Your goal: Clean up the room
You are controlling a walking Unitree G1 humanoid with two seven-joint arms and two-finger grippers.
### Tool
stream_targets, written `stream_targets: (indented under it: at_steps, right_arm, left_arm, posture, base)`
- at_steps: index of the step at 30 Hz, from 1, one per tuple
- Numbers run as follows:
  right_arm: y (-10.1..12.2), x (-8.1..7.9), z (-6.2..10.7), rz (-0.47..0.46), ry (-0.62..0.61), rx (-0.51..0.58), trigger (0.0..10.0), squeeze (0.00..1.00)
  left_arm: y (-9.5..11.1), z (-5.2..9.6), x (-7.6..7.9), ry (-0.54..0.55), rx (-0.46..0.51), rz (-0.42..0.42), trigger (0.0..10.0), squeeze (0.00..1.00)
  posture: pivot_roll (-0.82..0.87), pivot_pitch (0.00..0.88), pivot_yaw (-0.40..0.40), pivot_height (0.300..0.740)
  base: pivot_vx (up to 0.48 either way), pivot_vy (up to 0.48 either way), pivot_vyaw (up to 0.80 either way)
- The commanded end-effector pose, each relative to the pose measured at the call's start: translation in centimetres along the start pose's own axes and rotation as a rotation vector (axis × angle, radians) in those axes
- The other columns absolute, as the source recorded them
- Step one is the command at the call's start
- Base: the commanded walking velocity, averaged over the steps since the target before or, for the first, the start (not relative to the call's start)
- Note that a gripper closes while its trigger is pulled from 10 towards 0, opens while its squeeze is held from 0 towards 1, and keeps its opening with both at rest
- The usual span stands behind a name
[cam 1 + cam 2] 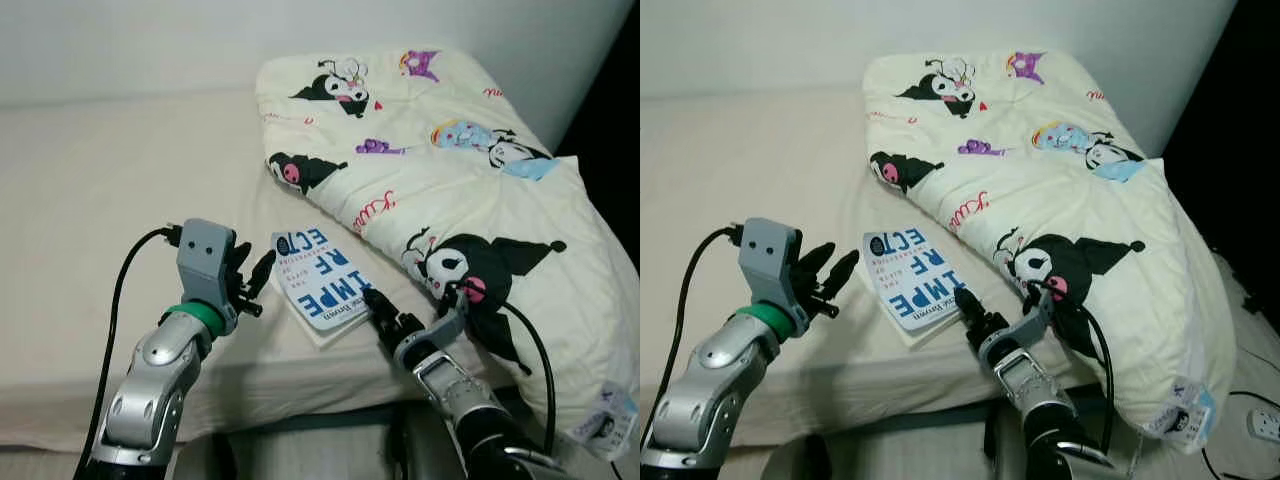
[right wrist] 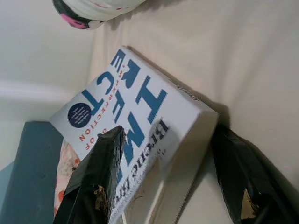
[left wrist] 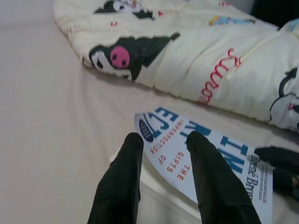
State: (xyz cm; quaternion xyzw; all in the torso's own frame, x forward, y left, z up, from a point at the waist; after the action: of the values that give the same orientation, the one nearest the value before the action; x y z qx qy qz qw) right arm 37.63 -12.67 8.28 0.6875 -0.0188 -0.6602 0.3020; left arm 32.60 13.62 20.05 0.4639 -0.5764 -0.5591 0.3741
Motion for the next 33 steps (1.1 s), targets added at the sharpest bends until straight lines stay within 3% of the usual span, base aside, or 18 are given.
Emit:
stream_targets:
  at_steps: [1,6,7,8,9,10,11,12,16,21,26,30,33]
  right_arm:
    - [-1.6,0.0,-0.1,-0.017,0.006,-0.078,10.0,0.00]
    - [-3.8,-2.0,-1.0,-0.023,0.112,-0.197,10.0,0.00]
    - [-4.3,-2.3,-1.0,-0.036,0.131,-0.223,8.5,0.00]
    - [-5.0,-2.6,-1.0,-0.063,0.158,-0.259,5.0,0.00]
    - [-5.6,-2.8,-0.9,-0.080,0.180,-0.287,3.7,0.00]
    - [-6.1,-2.9,-0.9,-0.095,0.195,-0.306,1.2,0.00]
    - [-6.1,-2.9,-0.9,-0.095,0.195,-0.306,1.2,0.00]
    - [-6.3,-3.0,-0.8,-0.102,0.206,-0.316,0.0,0.00]
    - [-6.1,-3.0,-0.8,-0.102,0.219,-0.302,0.0,0.00]
    - [-3.0,-3.7,-1.0,-0.119,0.292,-0.174,0.0,0.00]
    - [-1.6,-4.2,-1.0,-0.123,0.324,-0.117,0.0,0.00]
    - [-0.8,-4.8,-0.9,-0.042,0.381,-0.119,0.0,0.00]
    - [-0.6,-5.9,-0.6,0.106,0.452,-0.162,0.0,0.00]
  left_arm:
    - [-0.5,0.4,-0.1,0.012,-0.022,0.008,10.0,0.00]
    - [-0.3,0.4,0.0,0.014,-0.019,0.009,10.0,0.00]
    - [-0.3,0.4,0.0,0.016,-0.020,0.009,10.0,0.00]
    - [-0.2,0.4,0.0,0.019,-0.019,0.009,10.0,0.00]
    - [-0.2,0.4,-0.1,0.022,-0.019,0.009,10.0,0.00]
    - [-0.2,0.4,-0.1,0.024,-0.018,0.008,10.0,0.00]
    - [-0.2,0.4,-0.1,0.024,-0.018,0.008,10.0,0.00]
    - [-0.2,0.4,-0.2,0.026,-0.017,0.008,10.0,0.00]
    - [-0.1,0.2,-0.2,0.027,-0.013,0.008,10.0,0.00]
    - [0.1,-0.5,0.0,0.021,0.004,0.015,10.0,0.00]
    - [0.2,-1.1,0.3,0.014,0.017,0.025,10.0,0.00]
    - [0.3,-1.6,0.5,0.016,0.028,0.033,10.0,0.00]
    - [0.3,-1.8,0.7,0.013,0.034,0.041,10.0,0.00]
  posture:
    - [0.04,0.247,0.157,0.532]
    - [0.05,0.245,0.151,0.532]
    - [0.06,0.244,0.149,0.532]
    - [0.06,0.243,0.149,0.532]
    - [0.06,0.240,0.149,0.532]
    - [0.06,0.237,0.149,0.532]
    - [0.06,0.237,0.149,0.532]
    - [0.05,0.232,0.148,0.532]
    - [0.05,0.222,0.146,0.532]
    - [0.02,0.178,0.142,0.532]
    - [0.00,0.153,0.134,0.532]
    - [-0.01,0.132,0.128,0.532]
    - [-0.04,0.113,0.124,0.532]
  base:
    - [0.000,0.000,0.00]
    - [0.000,0.000,0.00]
    - [0.000,0.000,0.00]
    - [0.000,0.000,0.00]
    - [0.000,0.000,0.00]
    - [0.000,0.000,0.00]
    - [0.000,0.000,0.00]
    - [0.000,0.000,0.00]
    - [0.000,0.000,0.00]
    - [0.000,0.000,0.00]
    - [0.000,0.000,0.00]
    - [0.000,0.000,0.00]
    - [0.000,0.000,0.00]
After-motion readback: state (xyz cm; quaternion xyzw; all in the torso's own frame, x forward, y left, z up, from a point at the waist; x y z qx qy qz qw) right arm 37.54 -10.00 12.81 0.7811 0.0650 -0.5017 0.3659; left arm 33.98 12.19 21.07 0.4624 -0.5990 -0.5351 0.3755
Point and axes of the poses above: a point about 5 cm out from each wrist's last joint towards the gripper, its own z axis pointing back from the gripper into the wrist, its own y axis along the axis of the wrist's last joint, x = y × z, the point moved 2 cm from there along -z, pointing out of the wrist towards the gripper, and after that the axes turned 2 degrees about -z, right-handed, at the moved point
